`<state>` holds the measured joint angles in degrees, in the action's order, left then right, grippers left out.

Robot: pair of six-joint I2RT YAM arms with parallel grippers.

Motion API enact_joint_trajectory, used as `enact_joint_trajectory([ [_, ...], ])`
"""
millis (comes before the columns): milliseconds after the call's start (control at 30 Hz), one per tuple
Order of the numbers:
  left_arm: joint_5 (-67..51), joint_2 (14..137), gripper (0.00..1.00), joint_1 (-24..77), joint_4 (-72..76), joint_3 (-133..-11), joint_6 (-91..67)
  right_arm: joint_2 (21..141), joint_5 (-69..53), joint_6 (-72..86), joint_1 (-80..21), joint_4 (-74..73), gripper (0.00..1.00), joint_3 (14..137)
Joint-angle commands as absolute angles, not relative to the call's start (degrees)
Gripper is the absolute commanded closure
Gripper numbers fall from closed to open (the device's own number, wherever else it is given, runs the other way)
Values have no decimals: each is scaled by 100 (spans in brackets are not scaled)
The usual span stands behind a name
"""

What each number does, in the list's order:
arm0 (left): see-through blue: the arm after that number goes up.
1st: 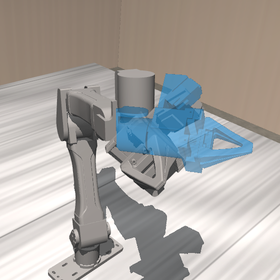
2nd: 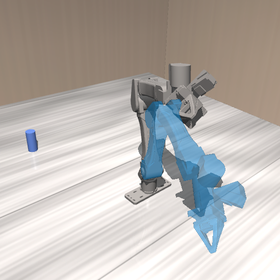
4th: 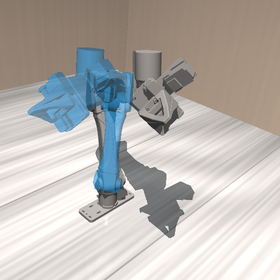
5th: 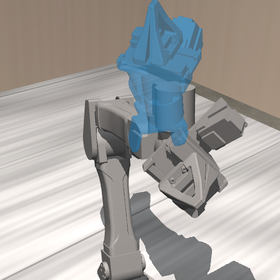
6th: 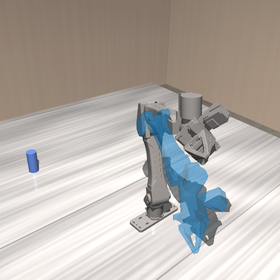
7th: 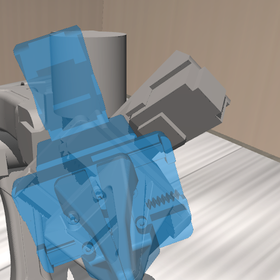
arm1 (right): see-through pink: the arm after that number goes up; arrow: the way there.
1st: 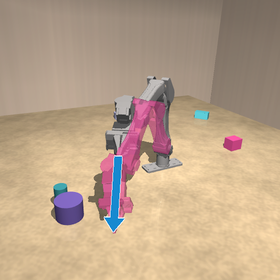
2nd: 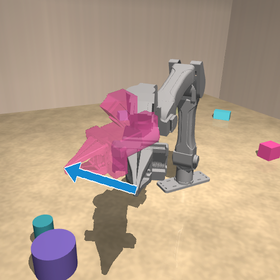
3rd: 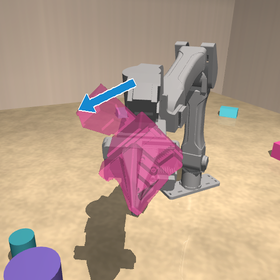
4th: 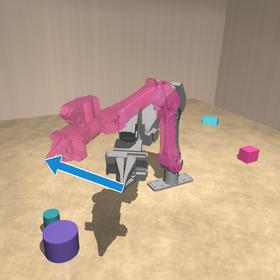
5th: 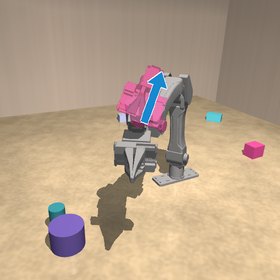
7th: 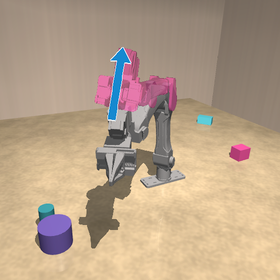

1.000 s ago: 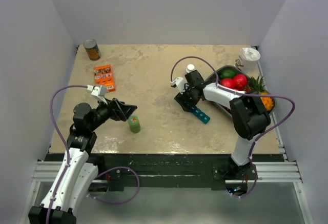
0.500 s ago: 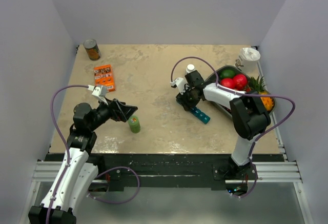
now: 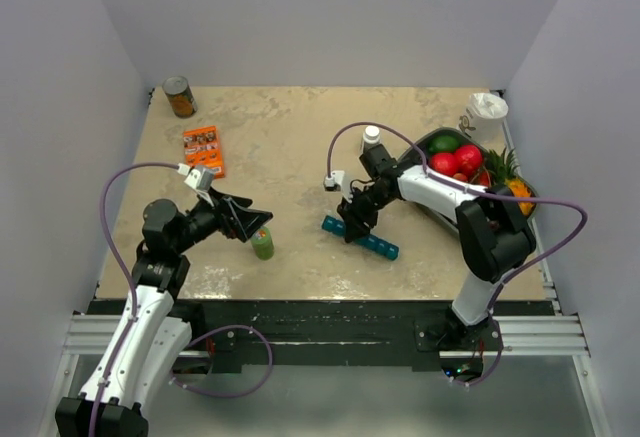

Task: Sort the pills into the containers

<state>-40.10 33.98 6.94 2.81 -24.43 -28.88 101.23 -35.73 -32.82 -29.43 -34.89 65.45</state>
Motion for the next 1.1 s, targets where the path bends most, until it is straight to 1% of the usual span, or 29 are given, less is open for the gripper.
enact_joint_trajectory([
  [0, -4394, 3437, 8, 747, 703, -2417, -2839, 9809, -4922, -4104, -2988, -4184, 80, 6724],
  [400, -4333, 3551, 10, 1028, 782, -2373, -3014, 9642, -3947, -4131, -3410, -3710, 79, 6451],
  [500, -4289, 3516, 10, 1072, 826, -2321, -3085, 9607, -3298, -4043, -3577, -3394, 79, 6302],
  [533, -4263, 3516, 10, 1081, 835, -2320, -3111, 9580, -2887, -4043, -3690, -3323, 78, 6206],
  [600, -4245, 3507, 11, 1090, 826, -2294, -3138, 9554, -2559, -4025, -3805, -3121, 78, 6109],
  [733, -4192, 3498, 11, 1134, 809, -2233, -3199, 9536, -2127, -4078, -4042, -3015, 76, 5986],
  [833, -4105, 3463, 12, 1186, 800, -2197, -3234, 9519, -1969, -4148, -4139, -3041, 71, 5959],
  [867, -4087, 3454, 12, 1204, 791, -2197, -3234, 9501, -1960, -4166, -4140, -3058, 63, 5959],
  [900, -4061, 3445, 12, 1213, 774, -2197, -3234, 9492, -1977, -4183, -4157, -3085, 57, 5950],
  [933, -4034, 3445, 12, 1239, 756, -2189, -3243, 9466, -1995, -4245, -4157, -3120, 50, 5959],
  [967, -4017, 3437, 12, 1248, 738, -2197, -3243, 9396, -2021, -4254, -4157, -3164, 35, 5959],
  [1033, -3982, 3428, 12, 1274, 694, -2188, -3243, 9299, -2065, -4324, -4149, -3243, 25, 5933],
  [1067, -3973, 3419, 12, 1283, 677, -2197, -3226, 9177, -2074, -4333, -4148, -3287, 18, 5924],
])
